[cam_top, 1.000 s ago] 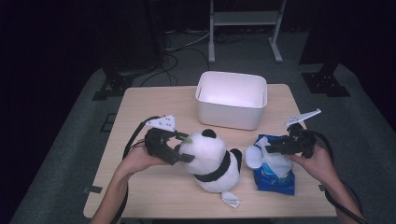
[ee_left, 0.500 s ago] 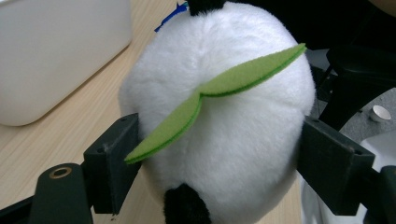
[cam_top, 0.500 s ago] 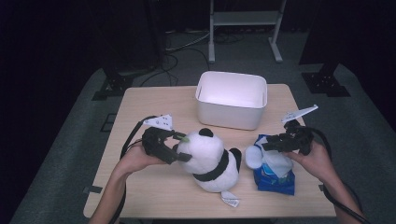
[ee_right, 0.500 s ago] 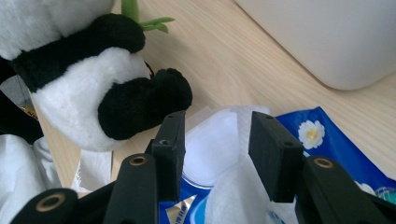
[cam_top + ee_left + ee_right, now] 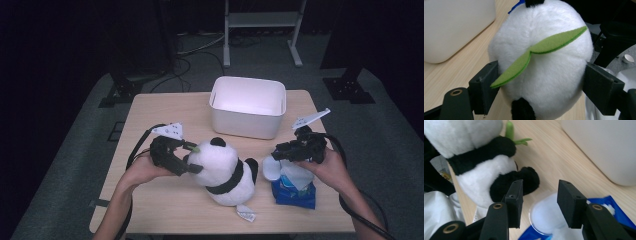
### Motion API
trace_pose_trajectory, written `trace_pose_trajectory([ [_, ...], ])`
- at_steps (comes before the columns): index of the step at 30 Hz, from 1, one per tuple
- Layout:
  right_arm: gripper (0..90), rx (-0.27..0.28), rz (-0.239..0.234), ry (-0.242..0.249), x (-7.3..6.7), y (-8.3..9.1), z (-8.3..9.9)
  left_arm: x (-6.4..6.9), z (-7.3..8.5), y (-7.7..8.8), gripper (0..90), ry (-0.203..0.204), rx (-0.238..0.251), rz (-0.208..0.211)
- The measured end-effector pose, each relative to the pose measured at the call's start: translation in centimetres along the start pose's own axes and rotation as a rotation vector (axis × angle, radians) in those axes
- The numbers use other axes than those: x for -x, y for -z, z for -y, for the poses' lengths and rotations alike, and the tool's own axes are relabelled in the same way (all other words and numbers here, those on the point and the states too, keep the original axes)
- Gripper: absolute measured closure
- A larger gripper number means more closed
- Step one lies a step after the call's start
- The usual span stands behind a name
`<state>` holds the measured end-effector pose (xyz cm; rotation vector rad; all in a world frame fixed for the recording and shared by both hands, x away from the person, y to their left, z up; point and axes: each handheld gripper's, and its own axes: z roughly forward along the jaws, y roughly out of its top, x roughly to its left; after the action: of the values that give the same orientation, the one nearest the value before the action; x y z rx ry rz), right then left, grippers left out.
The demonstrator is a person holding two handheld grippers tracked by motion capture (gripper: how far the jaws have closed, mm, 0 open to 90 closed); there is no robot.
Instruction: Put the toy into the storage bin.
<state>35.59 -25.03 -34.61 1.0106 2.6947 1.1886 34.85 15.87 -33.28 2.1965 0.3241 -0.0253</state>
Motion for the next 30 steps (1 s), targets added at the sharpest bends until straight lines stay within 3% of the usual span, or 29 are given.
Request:
trace_pose_trajectory([
  [20, 54.3, -0.041, -0.169, 0.114, -4.0, -5.1, -2.5, -0.3, 1.8, 1.1, 19.5, 0.019, -0.036, -0.027],
  [30, 54.3, -0.076, -0.192, 0.150, -5.0, -6.7, -3.8, -0.6, 3.4, 0.8, 19.6, 0.037, -0.059, -0.031],
])
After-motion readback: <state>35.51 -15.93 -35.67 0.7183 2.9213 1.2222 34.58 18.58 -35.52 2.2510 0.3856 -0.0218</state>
